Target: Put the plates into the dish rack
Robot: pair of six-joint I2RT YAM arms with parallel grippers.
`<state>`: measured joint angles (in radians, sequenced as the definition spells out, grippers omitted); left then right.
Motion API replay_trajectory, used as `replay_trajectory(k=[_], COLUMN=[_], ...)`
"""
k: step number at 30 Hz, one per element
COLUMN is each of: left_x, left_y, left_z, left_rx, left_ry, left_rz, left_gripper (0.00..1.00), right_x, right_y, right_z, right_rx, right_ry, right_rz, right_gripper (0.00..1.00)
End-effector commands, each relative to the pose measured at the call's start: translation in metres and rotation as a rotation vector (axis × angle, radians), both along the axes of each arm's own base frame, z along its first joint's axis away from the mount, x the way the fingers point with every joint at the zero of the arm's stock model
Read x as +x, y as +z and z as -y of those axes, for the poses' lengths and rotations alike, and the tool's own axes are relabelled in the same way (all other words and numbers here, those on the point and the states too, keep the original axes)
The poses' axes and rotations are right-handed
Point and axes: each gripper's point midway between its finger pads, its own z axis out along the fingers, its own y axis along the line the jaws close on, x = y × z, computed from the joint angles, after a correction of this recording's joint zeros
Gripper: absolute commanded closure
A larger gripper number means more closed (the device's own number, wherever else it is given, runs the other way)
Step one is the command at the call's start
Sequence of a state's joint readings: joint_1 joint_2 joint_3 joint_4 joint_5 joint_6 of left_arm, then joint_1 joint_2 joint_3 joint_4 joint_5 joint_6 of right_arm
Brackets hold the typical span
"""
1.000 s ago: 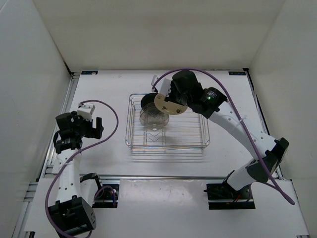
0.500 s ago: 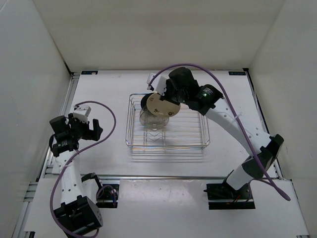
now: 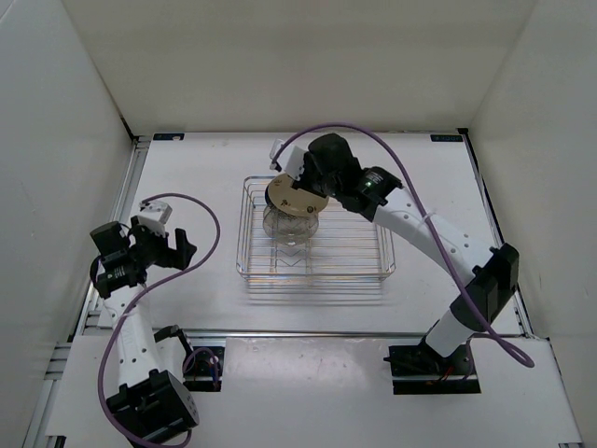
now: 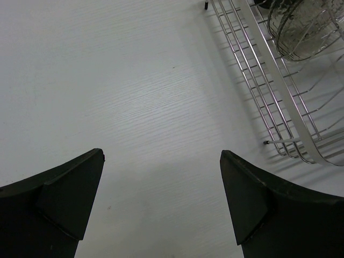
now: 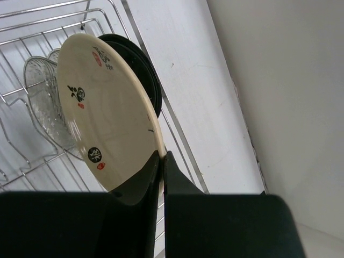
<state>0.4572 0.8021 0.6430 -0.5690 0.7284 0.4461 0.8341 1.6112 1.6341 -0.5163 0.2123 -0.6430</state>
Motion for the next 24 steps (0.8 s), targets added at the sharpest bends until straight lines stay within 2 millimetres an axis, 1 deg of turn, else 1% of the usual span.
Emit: replay_trajectory(k=[1,2,4,5,6,9,12,13,14,15,16,17,18,19,20,22,23,24], left_x=[-0.003,-0.001,-0.001,-0.002,-0.002,-0.002,-0.001,-0.002,-0.002,-0.002,-0.002,-0.002,-0.002,-0.001,-0.001,-0.002,-0.002,0.000], left_y=[0.014,0.017,0.017,0.016,0.016,0.015,0.012,0.010,0.010,0.010,0.010,0.010,0.010,0.014,0.014,0.012,0.012,0.014], left_z=[0.010,0.011,0.011,0.011,0.011,0.009,0.009,0.009,0.009,0.009,0.009,0.009,0.009,0.009,0.009,0.008,0.008,0.007], left_rx=[-0.013,-0.018,-0.023,-0.028,-0.028,-0.019,-0.021,-0.025,-0.025,-0.025,-0.025,-0.025,-0.025,-0.021,-0.021,-0.012,-0.012,-0.012], left_ry=[-0.063,-0.070,-0.069,-0.069,-0.069,-0.066,-0.070,-0.070,-0.070,-0.070,-0.070,-0.070,-0.070,-0.070,-0.070,-0.068,-0.068,-0.068], left_rz=[0.043,0.045,0.036,0.028,0.028,0.021,0.008,0.000,0.000,0.000,0.000,0.000,0.000,0.008,0.008,0.000,0.000,0.000], left_gripper=[0.00,0.00,0.00,0.00,0.00,0.00,0.00,0.00,0.00,0.00,0.00,0.00,0.00,0.00,0.00,0.00,0.00,0.00], right_x=[0.012,0.011,0.014,0.015,0.013,0.013,0.012,0.009,0.010,0.006,0.008,0.003,0.004,-0.001,0.000,-0.007,-0.010,-0.010], right_y=[0.008,0.001,0.003,-0.002,0.001,0.009,0.008,0.012,0.003,0.000,0.000,-0.006,-0.008,-0.012,-0.015,-0.020,-0.021,-0.022], right_z=[-0.011,-0.013,-0.014,-0.013,-0.018,-0.023,-0.028,-0.034,-0.034,-0.038,-0.038,-0.041,-0.042,-0.042,-0.041,-0.040,-0.045,-0.041], right_rx=[0.044,0.027,0.041,0.028,0.031,0.049,0.052,0.062,0.044,0.046,0.043,0.034,0.030,0.025,0.017,0.008,0.007,0.002], right_ry=[-0.016,-0.014,-0.022,-0.026,-0.012,-0.006,0.001,0.016,0.009,0.021,0.017,0.030,0.035,0.038,0.042,0.055,0.072,0.063], right_rz=[0.092,0.098,0.116,0.121,0.133,0.163,0.180,0.197,0.188,0.188,0.202,0.195,0.203,0.203,0.207,0.210,0.222,0.223], right_gripper=[1.00,1.00,1.00,1.00,1.00,1.00,1.00,1.00,1.00,1.00,1.00,1.00,1.00,1.00,1.00,1.00,1.00,1.00])
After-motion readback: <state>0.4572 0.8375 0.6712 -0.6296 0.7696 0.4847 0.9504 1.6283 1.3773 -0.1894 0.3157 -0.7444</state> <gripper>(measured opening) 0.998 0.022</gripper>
